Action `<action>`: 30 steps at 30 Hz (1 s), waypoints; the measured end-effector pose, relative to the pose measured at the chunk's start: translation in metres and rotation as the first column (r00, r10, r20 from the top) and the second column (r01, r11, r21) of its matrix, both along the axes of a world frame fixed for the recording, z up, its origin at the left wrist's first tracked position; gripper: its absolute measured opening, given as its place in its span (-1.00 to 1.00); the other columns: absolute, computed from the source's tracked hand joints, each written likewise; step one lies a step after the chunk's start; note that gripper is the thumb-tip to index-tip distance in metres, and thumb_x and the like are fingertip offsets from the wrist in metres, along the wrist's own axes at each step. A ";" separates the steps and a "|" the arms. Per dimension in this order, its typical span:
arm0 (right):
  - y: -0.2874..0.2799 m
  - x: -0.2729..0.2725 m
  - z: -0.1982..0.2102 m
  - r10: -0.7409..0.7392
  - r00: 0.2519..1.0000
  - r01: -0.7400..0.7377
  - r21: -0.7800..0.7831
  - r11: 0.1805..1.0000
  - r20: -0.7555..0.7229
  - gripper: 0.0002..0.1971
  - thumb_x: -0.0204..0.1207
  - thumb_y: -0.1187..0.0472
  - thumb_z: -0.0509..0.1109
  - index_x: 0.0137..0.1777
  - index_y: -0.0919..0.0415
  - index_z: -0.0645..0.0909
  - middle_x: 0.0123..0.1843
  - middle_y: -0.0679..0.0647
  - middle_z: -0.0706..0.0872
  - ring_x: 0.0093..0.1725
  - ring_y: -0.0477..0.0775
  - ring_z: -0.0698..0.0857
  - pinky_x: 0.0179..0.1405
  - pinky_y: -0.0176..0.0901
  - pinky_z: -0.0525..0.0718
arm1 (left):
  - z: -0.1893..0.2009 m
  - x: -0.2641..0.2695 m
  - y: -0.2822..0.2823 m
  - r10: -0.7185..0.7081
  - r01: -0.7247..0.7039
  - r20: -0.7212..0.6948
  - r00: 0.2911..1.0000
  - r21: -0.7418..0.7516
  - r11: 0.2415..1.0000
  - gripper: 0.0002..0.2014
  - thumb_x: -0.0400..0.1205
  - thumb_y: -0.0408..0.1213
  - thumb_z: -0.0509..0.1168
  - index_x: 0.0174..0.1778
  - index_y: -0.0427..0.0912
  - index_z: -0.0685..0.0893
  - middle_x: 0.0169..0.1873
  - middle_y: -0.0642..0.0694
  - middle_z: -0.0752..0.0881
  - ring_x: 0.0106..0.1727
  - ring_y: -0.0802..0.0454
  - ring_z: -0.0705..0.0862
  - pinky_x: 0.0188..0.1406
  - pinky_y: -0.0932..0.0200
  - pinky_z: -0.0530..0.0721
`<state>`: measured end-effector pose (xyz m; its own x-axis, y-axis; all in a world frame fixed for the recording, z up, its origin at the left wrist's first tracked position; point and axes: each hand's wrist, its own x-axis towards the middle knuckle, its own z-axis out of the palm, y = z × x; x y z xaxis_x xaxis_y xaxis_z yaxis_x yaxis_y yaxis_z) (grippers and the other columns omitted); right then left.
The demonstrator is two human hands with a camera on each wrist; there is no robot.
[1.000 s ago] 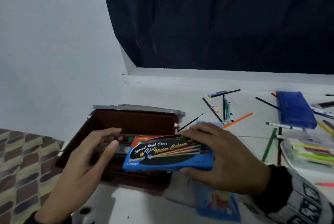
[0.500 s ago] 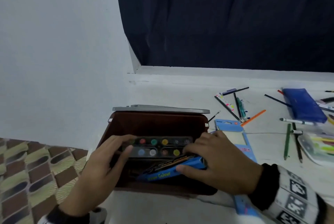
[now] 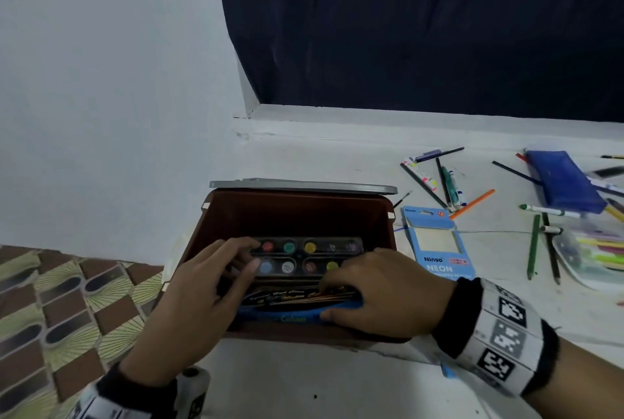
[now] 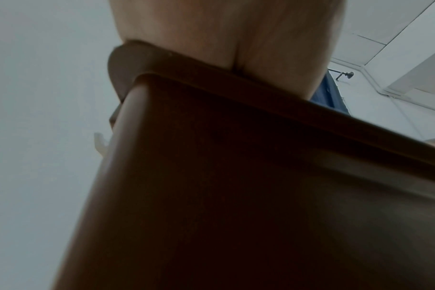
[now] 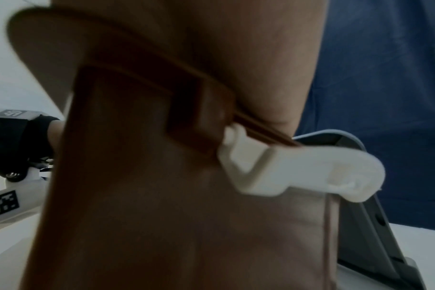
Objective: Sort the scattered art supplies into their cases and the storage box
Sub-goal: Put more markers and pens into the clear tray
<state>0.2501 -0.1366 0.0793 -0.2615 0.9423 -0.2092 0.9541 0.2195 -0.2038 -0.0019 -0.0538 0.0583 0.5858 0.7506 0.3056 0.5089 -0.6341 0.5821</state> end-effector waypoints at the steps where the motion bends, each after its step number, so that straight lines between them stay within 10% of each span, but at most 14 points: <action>1: 0.002 0.000 0.000 0.003 1.000 -0.003 -0.004 1.000 -0.002 -0.49 0.54 -0.41 0.17 0.34 -0.17 0.57 0.13 -0.11 0.75 0.08 -0.04 0.70 0.12 -0.03 0.62 | 0.000 0.000 0.000 -0.001 0.001 -0.005 1.000 0.001 1.000 -0.74 0.71 -0.04 0.23 0.28 0.07 0.65 0.02 0.29 0.66 0.08 0.37 0.66 -0.13 0.57 0.58; 10: 0.007 0.000 -0.011 0.022 0.986 -0.036 0.082 0.996 0.164 -0.67 0.53 -0.09 0.36 0.28 -0.14 0.66 0.09 -0.08 0.77 0.07 0.02 0.72 -0.09 -0.12 0.59 | 0.001 0.006 -0.001 0.000 0.000 -0.001 1.000 -0.010 1.000 -0.78 0.73 -0.08 0.22 0.26 0.07 0.64 -0.04 0.26 0.66 0.04 0.35 0.67 -0.13 0.58 0.56; 30: 0.007 -0.005 -0.021 -0.050 0.979 0.002 0.235 0.972 0.199 -0.65 0.42 -0.13 0.45 0.15 -0.01 0.67 -0.02 0.03 0.79 -0.06 0.13 0.75 -0.23 -0.13 0.41 | 0.001 0.010 -0.004 0.040 -0.043 -0.071 0.997 -0.035 0.998 -0.72 0.71 0.11 0.14 0.24 0.16 0.61 -0.07 0.31 0.68 -0.02 0.36 0.69 -0.22 0.45 0.65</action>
<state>0.2456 -0.1298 0.0587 -0.2115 0.9769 -0.0298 0.9760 0.2128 0.0472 0.0077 -0.0582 0.0597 0.5729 0.7847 0.2368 0.5751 -0.5907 0.5660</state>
